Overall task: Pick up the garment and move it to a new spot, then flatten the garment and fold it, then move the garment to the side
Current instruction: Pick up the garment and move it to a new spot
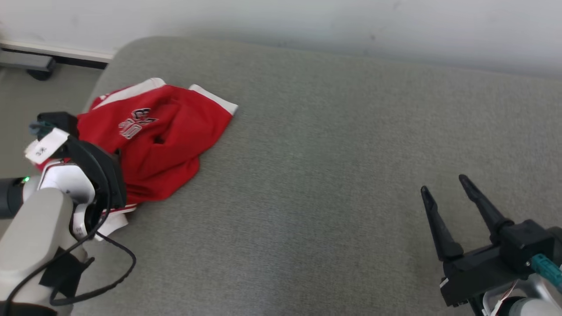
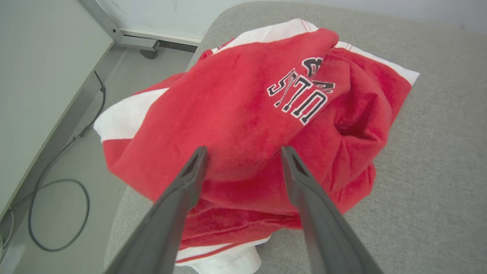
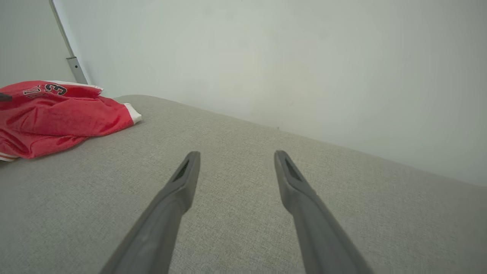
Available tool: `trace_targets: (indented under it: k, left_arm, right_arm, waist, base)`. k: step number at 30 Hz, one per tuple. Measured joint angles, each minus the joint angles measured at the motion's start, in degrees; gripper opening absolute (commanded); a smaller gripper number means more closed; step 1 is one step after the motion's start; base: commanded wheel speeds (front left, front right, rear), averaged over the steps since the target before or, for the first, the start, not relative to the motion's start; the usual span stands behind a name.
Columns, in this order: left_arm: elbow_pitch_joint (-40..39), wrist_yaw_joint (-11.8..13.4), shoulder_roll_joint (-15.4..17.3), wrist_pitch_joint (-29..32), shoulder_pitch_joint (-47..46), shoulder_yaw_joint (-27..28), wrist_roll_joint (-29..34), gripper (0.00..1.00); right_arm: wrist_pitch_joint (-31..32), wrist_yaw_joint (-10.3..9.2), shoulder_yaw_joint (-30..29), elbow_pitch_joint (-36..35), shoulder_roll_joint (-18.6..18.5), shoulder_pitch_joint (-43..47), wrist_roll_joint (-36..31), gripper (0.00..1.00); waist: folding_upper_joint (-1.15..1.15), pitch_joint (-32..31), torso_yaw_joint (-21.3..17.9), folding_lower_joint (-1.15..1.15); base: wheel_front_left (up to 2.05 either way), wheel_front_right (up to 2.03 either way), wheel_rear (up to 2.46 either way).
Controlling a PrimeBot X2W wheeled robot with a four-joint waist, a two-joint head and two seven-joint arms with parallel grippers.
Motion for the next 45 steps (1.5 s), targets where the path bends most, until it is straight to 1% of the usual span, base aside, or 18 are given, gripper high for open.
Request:
trace_targets:
  k: [6,7,8,9,10,16,24,33,39,42,45]
  left_arm:
    - [2.6,0.4,0.0,3.2,-4.1,-0.2,0.9,1.0]
    - [2.9,0.4,-0.1,3.6,-4.8,-0.1,1.1,0.99]
    - [3.4,0.5,-0.4,3.9,-5.5,-0.2,1.4,0.33]
    - [3.9,0.5,-0.8,4.1,-6.0,-0.4,1.7,0.33]
    - [4.6,0.5,-1.1,4.4,-6.6,-0.4,2.0,0.0]
    - [7.1,0.9,-3.3,5.3,-8.0,-0.9,2.4,0.0]
    - [8.8,0.9,-3.8,4.6,-10.2,0.0,3.5,0.0]
    - [7.9,0.9,-4.3,-1.3,-13.9,1.9,4.2,0.0]
    - [4.6,0.9,-7.4,-5.1,-14.4,0.6,4.7,0.0]
    - [2.3,0.8,-9.6,-6.4,-14.3,-0.4,4.7,0.0]
    - [0.4,-0.7,-12.0,-7.4,-14.1,-1.9,4.6,0.0]
  right_arm:
    - [2.0,0.0,-1.6,-2.8,-0.5,-2.1,-0.2,1.0]
    - [2.4,0.0,-1.9,-2.9,-0.5,-2.1,-0.3,1.0]
    - [2.6,0.0,-2.3,-2.9,-0.5,-2.1,-0.4,1.0]
    - [2.9,0.0,-2.7,-3.0,-0.5,-2.1,-0.3,1.0]
    - [3.1,0.0,-3.0,-3.1,-0.5,-2.1,-0.4,1.0]
    - [3.9,0.0,-3.8,-3.0,-0.5,-2.2,-0.4,1.0]
    - [4.4,0.0,-3.0,-2.1,0.4,-3.4,-0.3,1.0]
    - [4.3,0.0,-1.5,1.1,2.8,-4.7,0.2,1.0]
    - [3.8,0.0,-0.6,3.4,4.6,-4.9,0.7,1.0]
    - [3.6,0.0,-0.4,4.3,5.2,-4.7,0.7,1.0]
    - [3.2,0.0,0.0,4.7,6.0,-3.9,0.8,1.0]
  waist:
    - [0.0,4.3,-3.4,0.0]
    - [0.0,5.0,-3.9,0.0]
    - [0.0,5.7,-4.3,0.0]
    - [0.01,6.3,-4.7,0.0]
    - [0.01,6.9,-5.0,0.01]
    - [0.01,8.6,-5.8,0.0]
    - [0.01,6.9,-5.0,-0.01]
    - [0.0,2.3,-4.8,-0.01]
    - [0.0,-1.4,-6.1,-0.02]
    - [0.0,-3.2,-7.3,-0.02]
    - [-0.01,-4.8,-8.9,-0.02]
  base:
    - [0.0,0.0,0.0]
    - [0.0,0.0,0.0]
    - [0.0,0.0,0.0]
    - [0.0,0.0,0.0]
    - [0.0,0.0,0.0]
    - [0.0,0.0,0.0]
    - [0.0,0.0,0.0]
    - [0.0,0.0,0.0]
    - [0.0,0.0,0.0]
    - [0.0,0.0,0.0]
    - [0.0,0.0,0.0]
